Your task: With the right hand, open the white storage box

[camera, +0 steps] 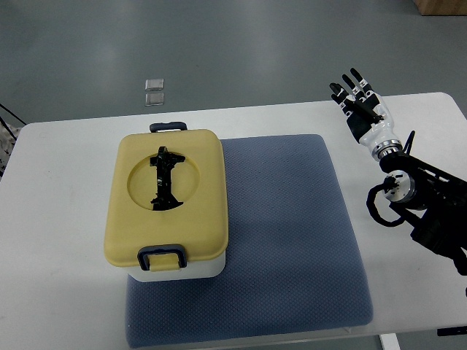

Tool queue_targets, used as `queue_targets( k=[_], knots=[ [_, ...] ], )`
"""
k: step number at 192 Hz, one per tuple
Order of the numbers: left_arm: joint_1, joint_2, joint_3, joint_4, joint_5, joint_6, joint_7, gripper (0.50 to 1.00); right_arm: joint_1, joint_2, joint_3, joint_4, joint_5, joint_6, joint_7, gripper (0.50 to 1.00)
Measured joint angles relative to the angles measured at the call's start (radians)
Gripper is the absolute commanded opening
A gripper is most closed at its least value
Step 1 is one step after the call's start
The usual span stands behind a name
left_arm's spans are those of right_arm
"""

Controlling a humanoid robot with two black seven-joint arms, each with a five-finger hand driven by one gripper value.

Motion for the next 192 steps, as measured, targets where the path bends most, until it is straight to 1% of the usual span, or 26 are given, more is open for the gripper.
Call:
queue_targets(
  k=[84, 192],
  knots=[
    [-0.010, 0.000, 0.005, 0.007, 0.000, 0.013, 0.000, 1.000, 0.000, -0.002, 0.000, 0.000, 0.000, 0.000, 0.000, 0.930],
    [-0.008, 0.000, 0.002, 0.004, 0.000, 0.006, 0.000, 1.000, 0.006, 0.016, 0.000, -0.010, 0.001, -0.001, 0.000, 0.930]
  ],
)
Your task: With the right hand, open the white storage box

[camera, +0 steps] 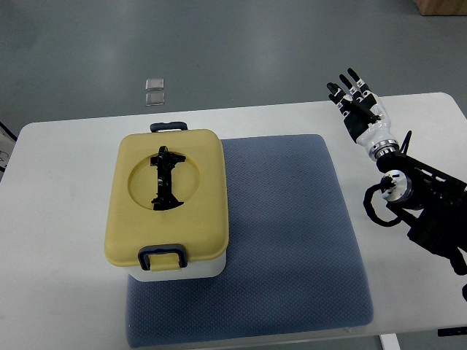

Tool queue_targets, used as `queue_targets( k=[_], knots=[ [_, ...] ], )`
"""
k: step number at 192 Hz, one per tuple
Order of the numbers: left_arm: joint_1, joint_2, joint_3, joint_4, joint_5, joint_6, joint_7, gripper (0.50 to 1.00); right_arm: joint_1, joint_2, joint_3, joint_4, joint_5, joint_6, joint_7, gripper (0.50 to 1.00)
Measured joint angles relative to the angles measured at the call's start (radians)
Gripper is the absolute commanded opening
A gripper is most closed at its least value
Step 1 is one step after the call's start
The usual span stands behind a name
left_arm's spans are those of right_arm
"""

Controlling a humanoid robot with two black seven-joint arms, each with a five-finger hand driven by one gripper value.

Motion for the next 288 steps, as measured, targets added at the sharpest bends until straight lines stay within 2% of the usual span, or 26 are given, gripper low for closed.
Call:
queue_targets(
  k=[93, 140, 162, 196, 240, 288],
  knots=[
    [0.000, 0.000, -0.001, 0.000, 0.000, 0.000, 0.000, 1.000, 0.043, -0.015, -0.020, 0.006, -0.007, 0.005, 0.001, 0.930],
    [0.000, 0.000, -0.001, 0.001, 0.000, 0.000, 0.000, 1.000, 0.088, -0.054, -0.030, 0.006, -0.102, -0.001, 0.002, 0.930],
    [0.000, 0.000, -0.001, 0.001, 0.000, 0.000, 0.000, 1.000, 0.133, -0.065, -0.116, 0.010, -0.171, -0.003, 0.024, 0.930],
    [0.000, 0.000, -0.001, 0.001, 0.000, 0.000, 0.000, 1.000, 0.246, -0.106, -0.359, 0.022, -0.294, -0.021, 0.076, 0.928],
    [0.000, 0.000, -0.001, 0.001, 0.000, 0.000, 0.000, 1.000, 0.476, -0.163, -0.619, 0.093, -0.487, -0.025, 0.085, 0.926],
    [0.000, 0.000, -0.001, 0.001, 0.000, 0.000, 0.000, 1.000, 0.714, -0.166, -0.688, 0.189, -0.918, -0.016, 0.085, 0.924]
  ],
)
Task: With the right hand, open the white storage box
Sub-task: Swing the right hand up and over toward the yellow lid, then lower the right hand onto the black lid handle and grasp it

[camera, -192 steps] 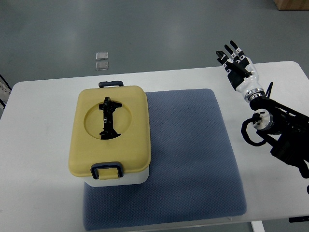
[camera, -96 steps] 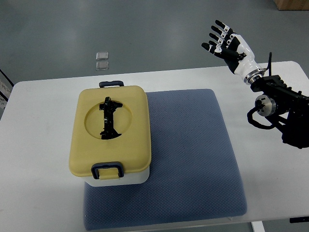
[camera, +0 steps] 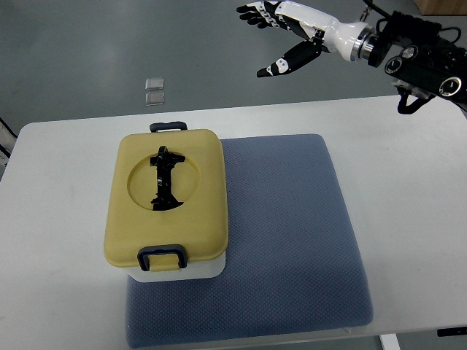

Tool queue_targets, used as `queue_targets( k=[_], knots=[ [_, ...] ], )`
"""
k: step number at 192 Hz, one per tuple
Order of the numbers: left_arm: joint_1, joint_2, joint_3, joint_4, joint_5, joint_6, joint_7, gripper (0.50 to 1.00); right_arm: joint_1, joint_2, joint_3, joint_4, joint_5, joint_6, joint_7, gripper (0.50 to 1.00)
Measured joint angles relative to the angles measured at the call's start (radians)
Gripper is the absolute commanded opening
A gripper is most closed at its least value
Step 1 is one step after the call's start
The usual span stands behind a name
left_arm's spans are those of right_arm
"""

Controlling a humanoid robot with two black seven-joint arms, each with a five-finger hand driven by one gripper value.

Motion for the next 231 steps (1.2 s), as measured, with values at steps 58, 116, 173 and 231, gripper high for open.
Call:
queue_targets(
  k=[58, 116, 173, 231],
  knots=[
    [0.000, 0.000, 0.000, 0.000, 0.000, 0.000, 0.000, 1.000, 0.170, 0.043, 0.002, 0.204, -0.346, 0.003, 0.000, 0.911],
    [0.000, 0.000, 0.000, 0.000, 0.000, 0.000, 0.000, 1.000, 0.251, 0.124, -0.010, 0.320, -0.489, 0.029, 0.000, 0.901],
    [0.000, 0.000, 0.000, 0.000, 0.000, 0.000, 0.000, 1.000, 0.227, 0.220, -0.051, 0.326, -0.613, 0.042, 0.000, 0.827],
    [0.000, 0.000, 0.000, 0.000, 0.000, 0.000, 0.000, 1.000, 0.210, 0.223, -0.074, 0.313, -0.643, 0.001, 0.000, 0.774]
  ],
)
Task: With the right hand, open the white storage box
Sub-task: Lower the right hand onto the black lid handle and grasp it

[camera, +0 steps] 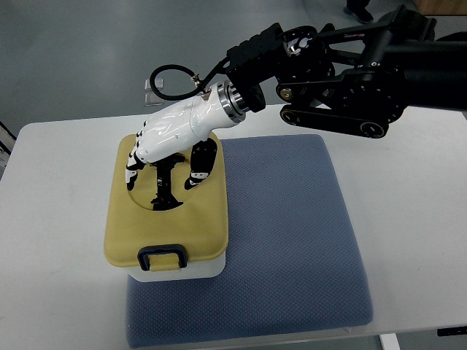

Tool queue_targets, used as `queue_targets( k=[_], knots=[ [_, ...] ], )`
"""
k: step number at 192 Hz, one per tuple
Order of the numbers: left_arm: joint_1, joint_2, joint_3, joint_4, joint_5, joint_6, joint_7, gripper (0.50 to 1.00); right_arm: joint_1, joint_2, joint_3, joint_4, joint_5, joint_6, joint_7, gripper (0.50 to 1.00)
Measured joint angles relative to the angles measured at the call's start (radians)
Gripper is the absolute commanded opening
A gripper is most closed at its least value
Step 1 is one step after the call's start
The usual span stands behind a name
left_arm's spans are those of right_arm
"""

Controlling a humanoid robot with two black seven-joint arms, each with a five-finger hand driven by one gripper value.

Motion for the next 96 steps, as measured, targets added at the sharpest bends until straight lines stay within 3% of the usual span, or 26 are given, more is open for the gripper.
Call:
queue_targets(
  k=[20, 51, 96],
  knots=[
    [0.000, 0.000, 0.000, 0.000, 0.000, 0.000, 0.000, 1.000, 0.000, -0.002, 0.000, -0.010, 0.000, -0.003, 0.000, 0.752],
    [0.000, 0.000, 0.000, 0.000, 0.000, 0.000, 0.000, 1.000, 0.001, -0.002, 0.001, -0.013, 0.000, -0.003, 0.000, 0.641],
    [0.000, 0.000, 0.000, 0.000, 0.000, 0.000, 0.000, 1.000, -0.001, -0.002, 0.008, -0.014, 0.001, -0.004, 0.000, 0.613]
  ],
)
